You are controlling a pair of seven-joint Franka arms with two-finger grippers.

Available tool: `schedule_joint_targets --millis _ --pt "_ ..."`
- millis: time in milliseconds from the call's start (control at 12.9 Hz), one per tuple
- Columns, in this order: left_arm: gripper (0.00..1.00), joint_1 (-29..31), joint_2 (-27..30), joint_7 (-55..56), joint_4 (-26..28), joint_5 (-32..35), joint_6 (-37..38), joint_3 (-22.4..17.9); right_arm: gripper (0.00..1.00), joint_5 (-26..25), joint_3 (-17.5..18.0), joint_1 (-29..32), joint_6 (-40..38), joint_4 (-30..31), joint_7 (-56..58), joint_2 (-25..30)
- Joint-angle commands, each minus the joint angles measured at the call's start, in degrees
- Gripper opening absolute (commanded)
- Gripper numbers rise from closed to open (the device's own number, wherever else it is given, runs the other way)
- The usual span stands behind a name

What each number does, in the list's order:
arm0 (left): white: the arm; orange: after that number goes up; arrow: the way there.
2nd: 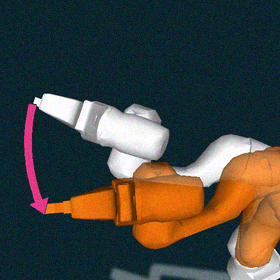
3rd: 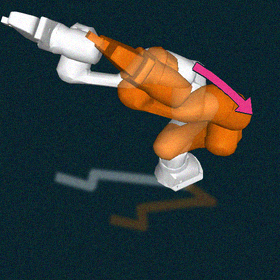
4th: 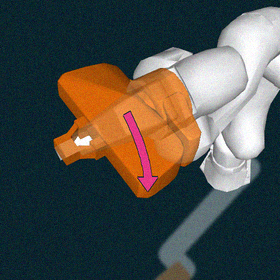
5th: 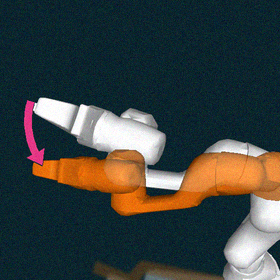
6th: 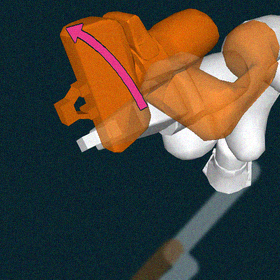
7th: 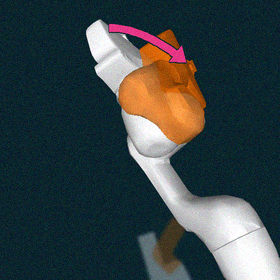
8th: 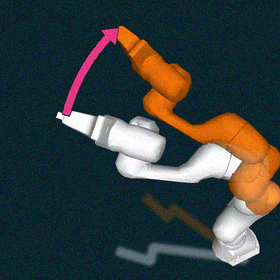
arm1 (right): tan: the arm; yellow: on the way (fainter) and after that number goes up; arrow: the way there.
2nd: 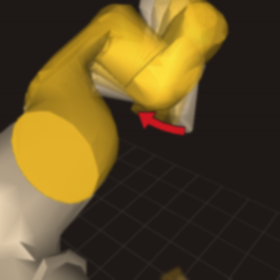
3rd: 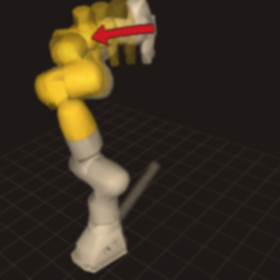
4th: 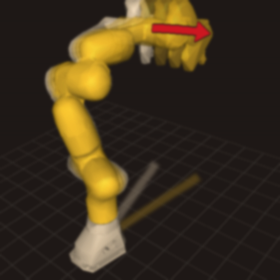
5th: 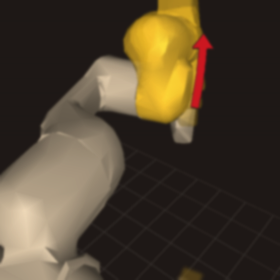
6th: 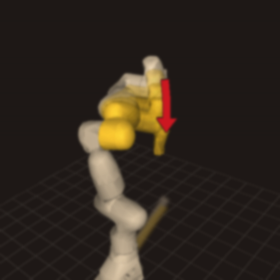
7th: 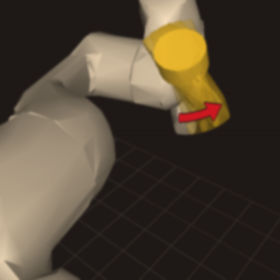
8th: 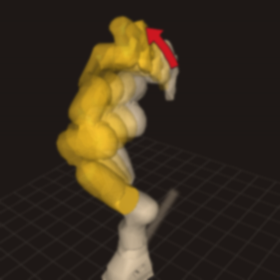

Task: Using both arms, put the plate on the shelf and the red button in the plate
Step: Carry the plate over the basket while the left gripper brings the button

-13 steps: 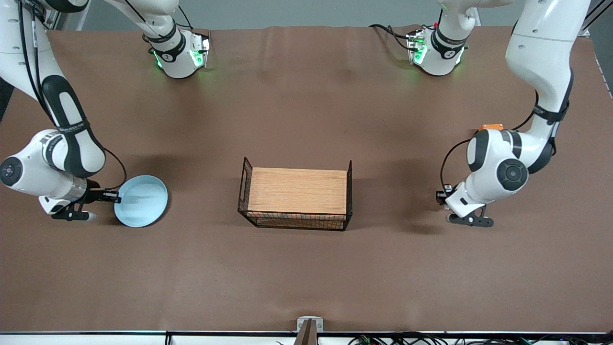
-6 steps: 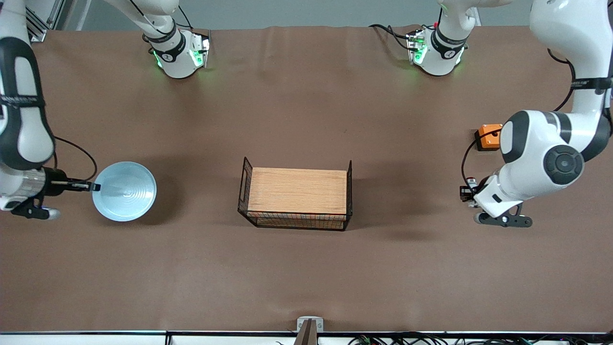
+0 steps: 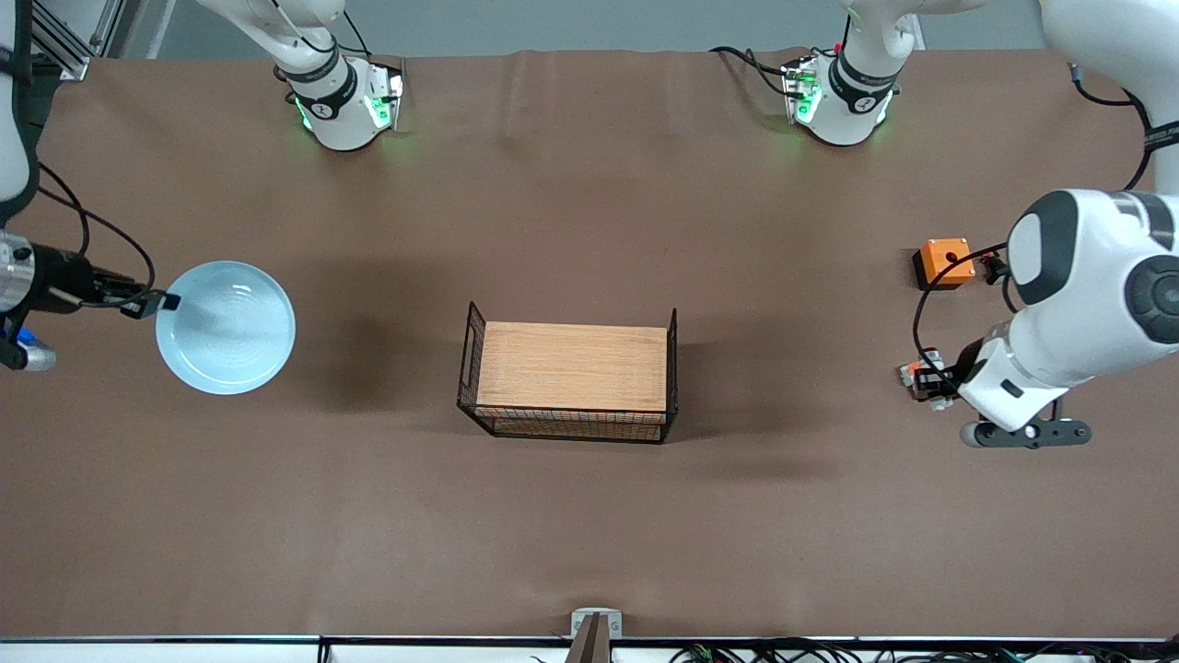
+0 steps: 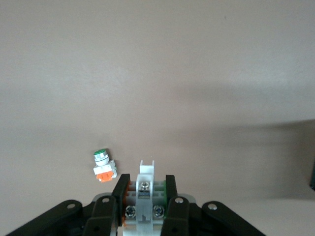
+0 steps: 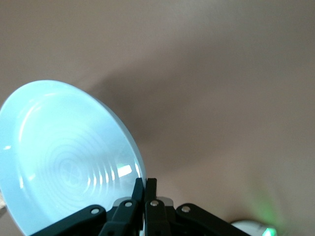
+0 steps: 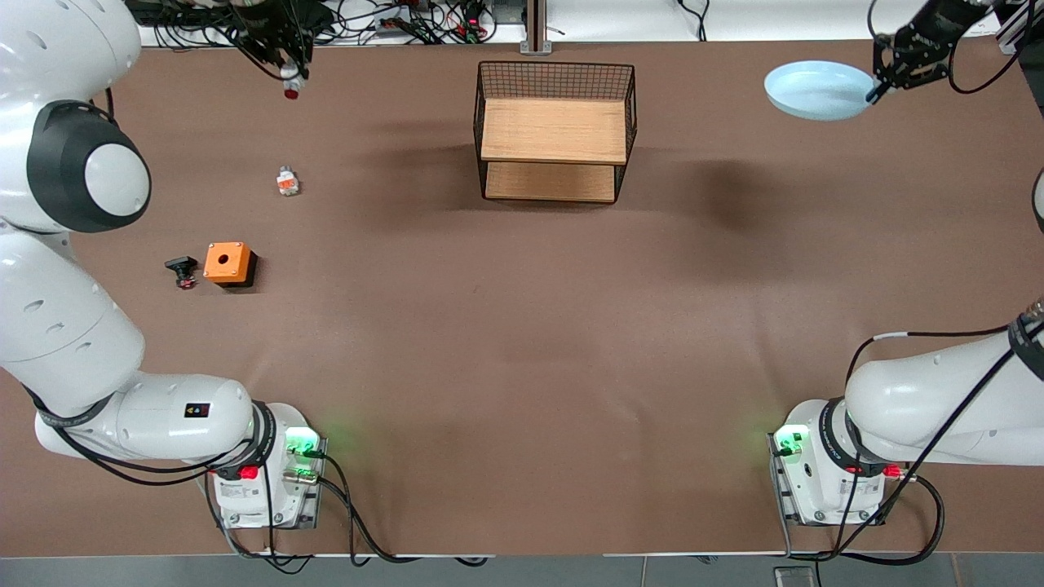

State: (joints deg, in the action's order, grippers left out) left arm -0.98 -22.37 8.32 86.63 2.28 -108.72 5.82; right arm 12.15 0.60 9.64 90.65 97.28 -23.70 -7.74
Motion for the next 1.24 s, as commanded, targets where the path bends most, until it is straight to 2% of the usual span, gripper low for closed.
schedule_joint_targets --millis 0,309,618,773,927,1159 --pt "0.28 -0.07 0.13 2.57 -3.84 -0.79 3.68 0.24 0.0 0.51 -0.24 -6.89 -1.08 1.95 -19.03 5.36" --pt "0.28 -0.51 2.85 10.81 -3.75 -0.87 5.7 1.29 0.0 0.6 -0.16 -21.04 1.27 1.43 -47.26 6.95" --pt "0.28 -0.42 5.49 21.01 -3.75 -1.48 9.04 4.98 0.0 0.42 -0.24 -34.84 11.63 1.42 -71.6 6.51" --pt "0.28 -0.51 6.72 30.3 -3.75 -2.1 10.54 6.65 0.0 -0.45 -0.24 -39.77 15.51 1.42 -79.45 6.07" --pt "0.28 -0.42 7.52 40.85 -3.75 -2.11 11.15 9.98 0.0 -1.68 -0.25 -43.81 18.41 1.42 -86.39 5.11" --pt "0.26 -0.42 7.78 59.39 -3.67 -2.11 11.42 14.64 0.0 -8.17 -0.24 -50.67 22.89 1.34 -98.95 1.69"
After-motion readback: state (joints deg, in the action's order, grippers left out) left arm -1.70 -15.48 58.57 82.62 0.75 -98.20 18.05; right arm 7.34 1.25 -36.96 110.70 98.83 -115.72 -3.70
